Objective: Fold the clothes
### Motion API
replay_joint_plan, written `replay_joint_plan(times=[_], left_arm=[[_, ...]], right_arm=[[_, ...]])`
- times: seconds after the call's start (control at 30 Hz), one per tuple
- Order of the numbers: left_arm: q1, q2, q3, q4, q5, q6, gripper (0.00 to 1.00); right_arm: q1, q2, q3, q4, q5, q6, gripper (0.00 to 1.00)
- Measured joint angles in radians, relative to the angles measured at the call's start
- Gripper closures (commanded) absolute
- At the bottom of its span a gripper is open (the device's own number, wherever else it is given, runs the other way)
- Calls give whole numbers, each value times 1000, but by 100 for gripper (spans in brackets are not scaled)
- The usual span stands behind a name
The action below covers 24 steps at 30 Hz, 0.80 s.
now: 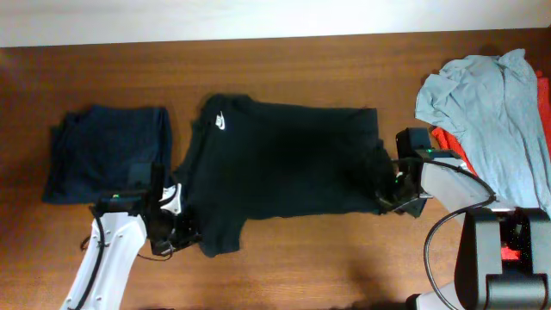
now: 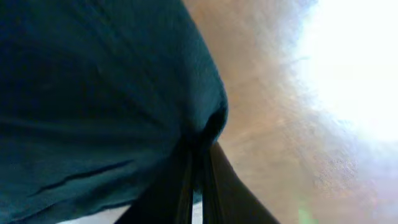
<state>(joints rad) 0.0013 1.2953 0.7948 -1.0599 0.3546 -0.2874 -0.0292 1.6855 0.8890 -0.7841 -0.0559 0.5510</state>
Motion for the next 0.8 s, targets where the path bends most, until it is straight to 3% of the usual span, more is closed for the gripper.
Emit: replay_joint_plan(times=[0.2, 0.4, 0.57, 0.8], left_arm=[[0, -47, 70, -97, -18, 12, 99], [0, -92, 139, -178, -49, 19, 99], [0, -122, 152, -199, -64, 23, 99], [0, -123, 203, -222, -75, 48, 100]], right_arm=[[0, -67, 5, -197, 85, 3, 96], [0, -326, 31, -313, 121, 39, 96], [0, -499, 32, -355, 127, 57, 96], [0, -592, 33, -374, 126, 50, 96]])
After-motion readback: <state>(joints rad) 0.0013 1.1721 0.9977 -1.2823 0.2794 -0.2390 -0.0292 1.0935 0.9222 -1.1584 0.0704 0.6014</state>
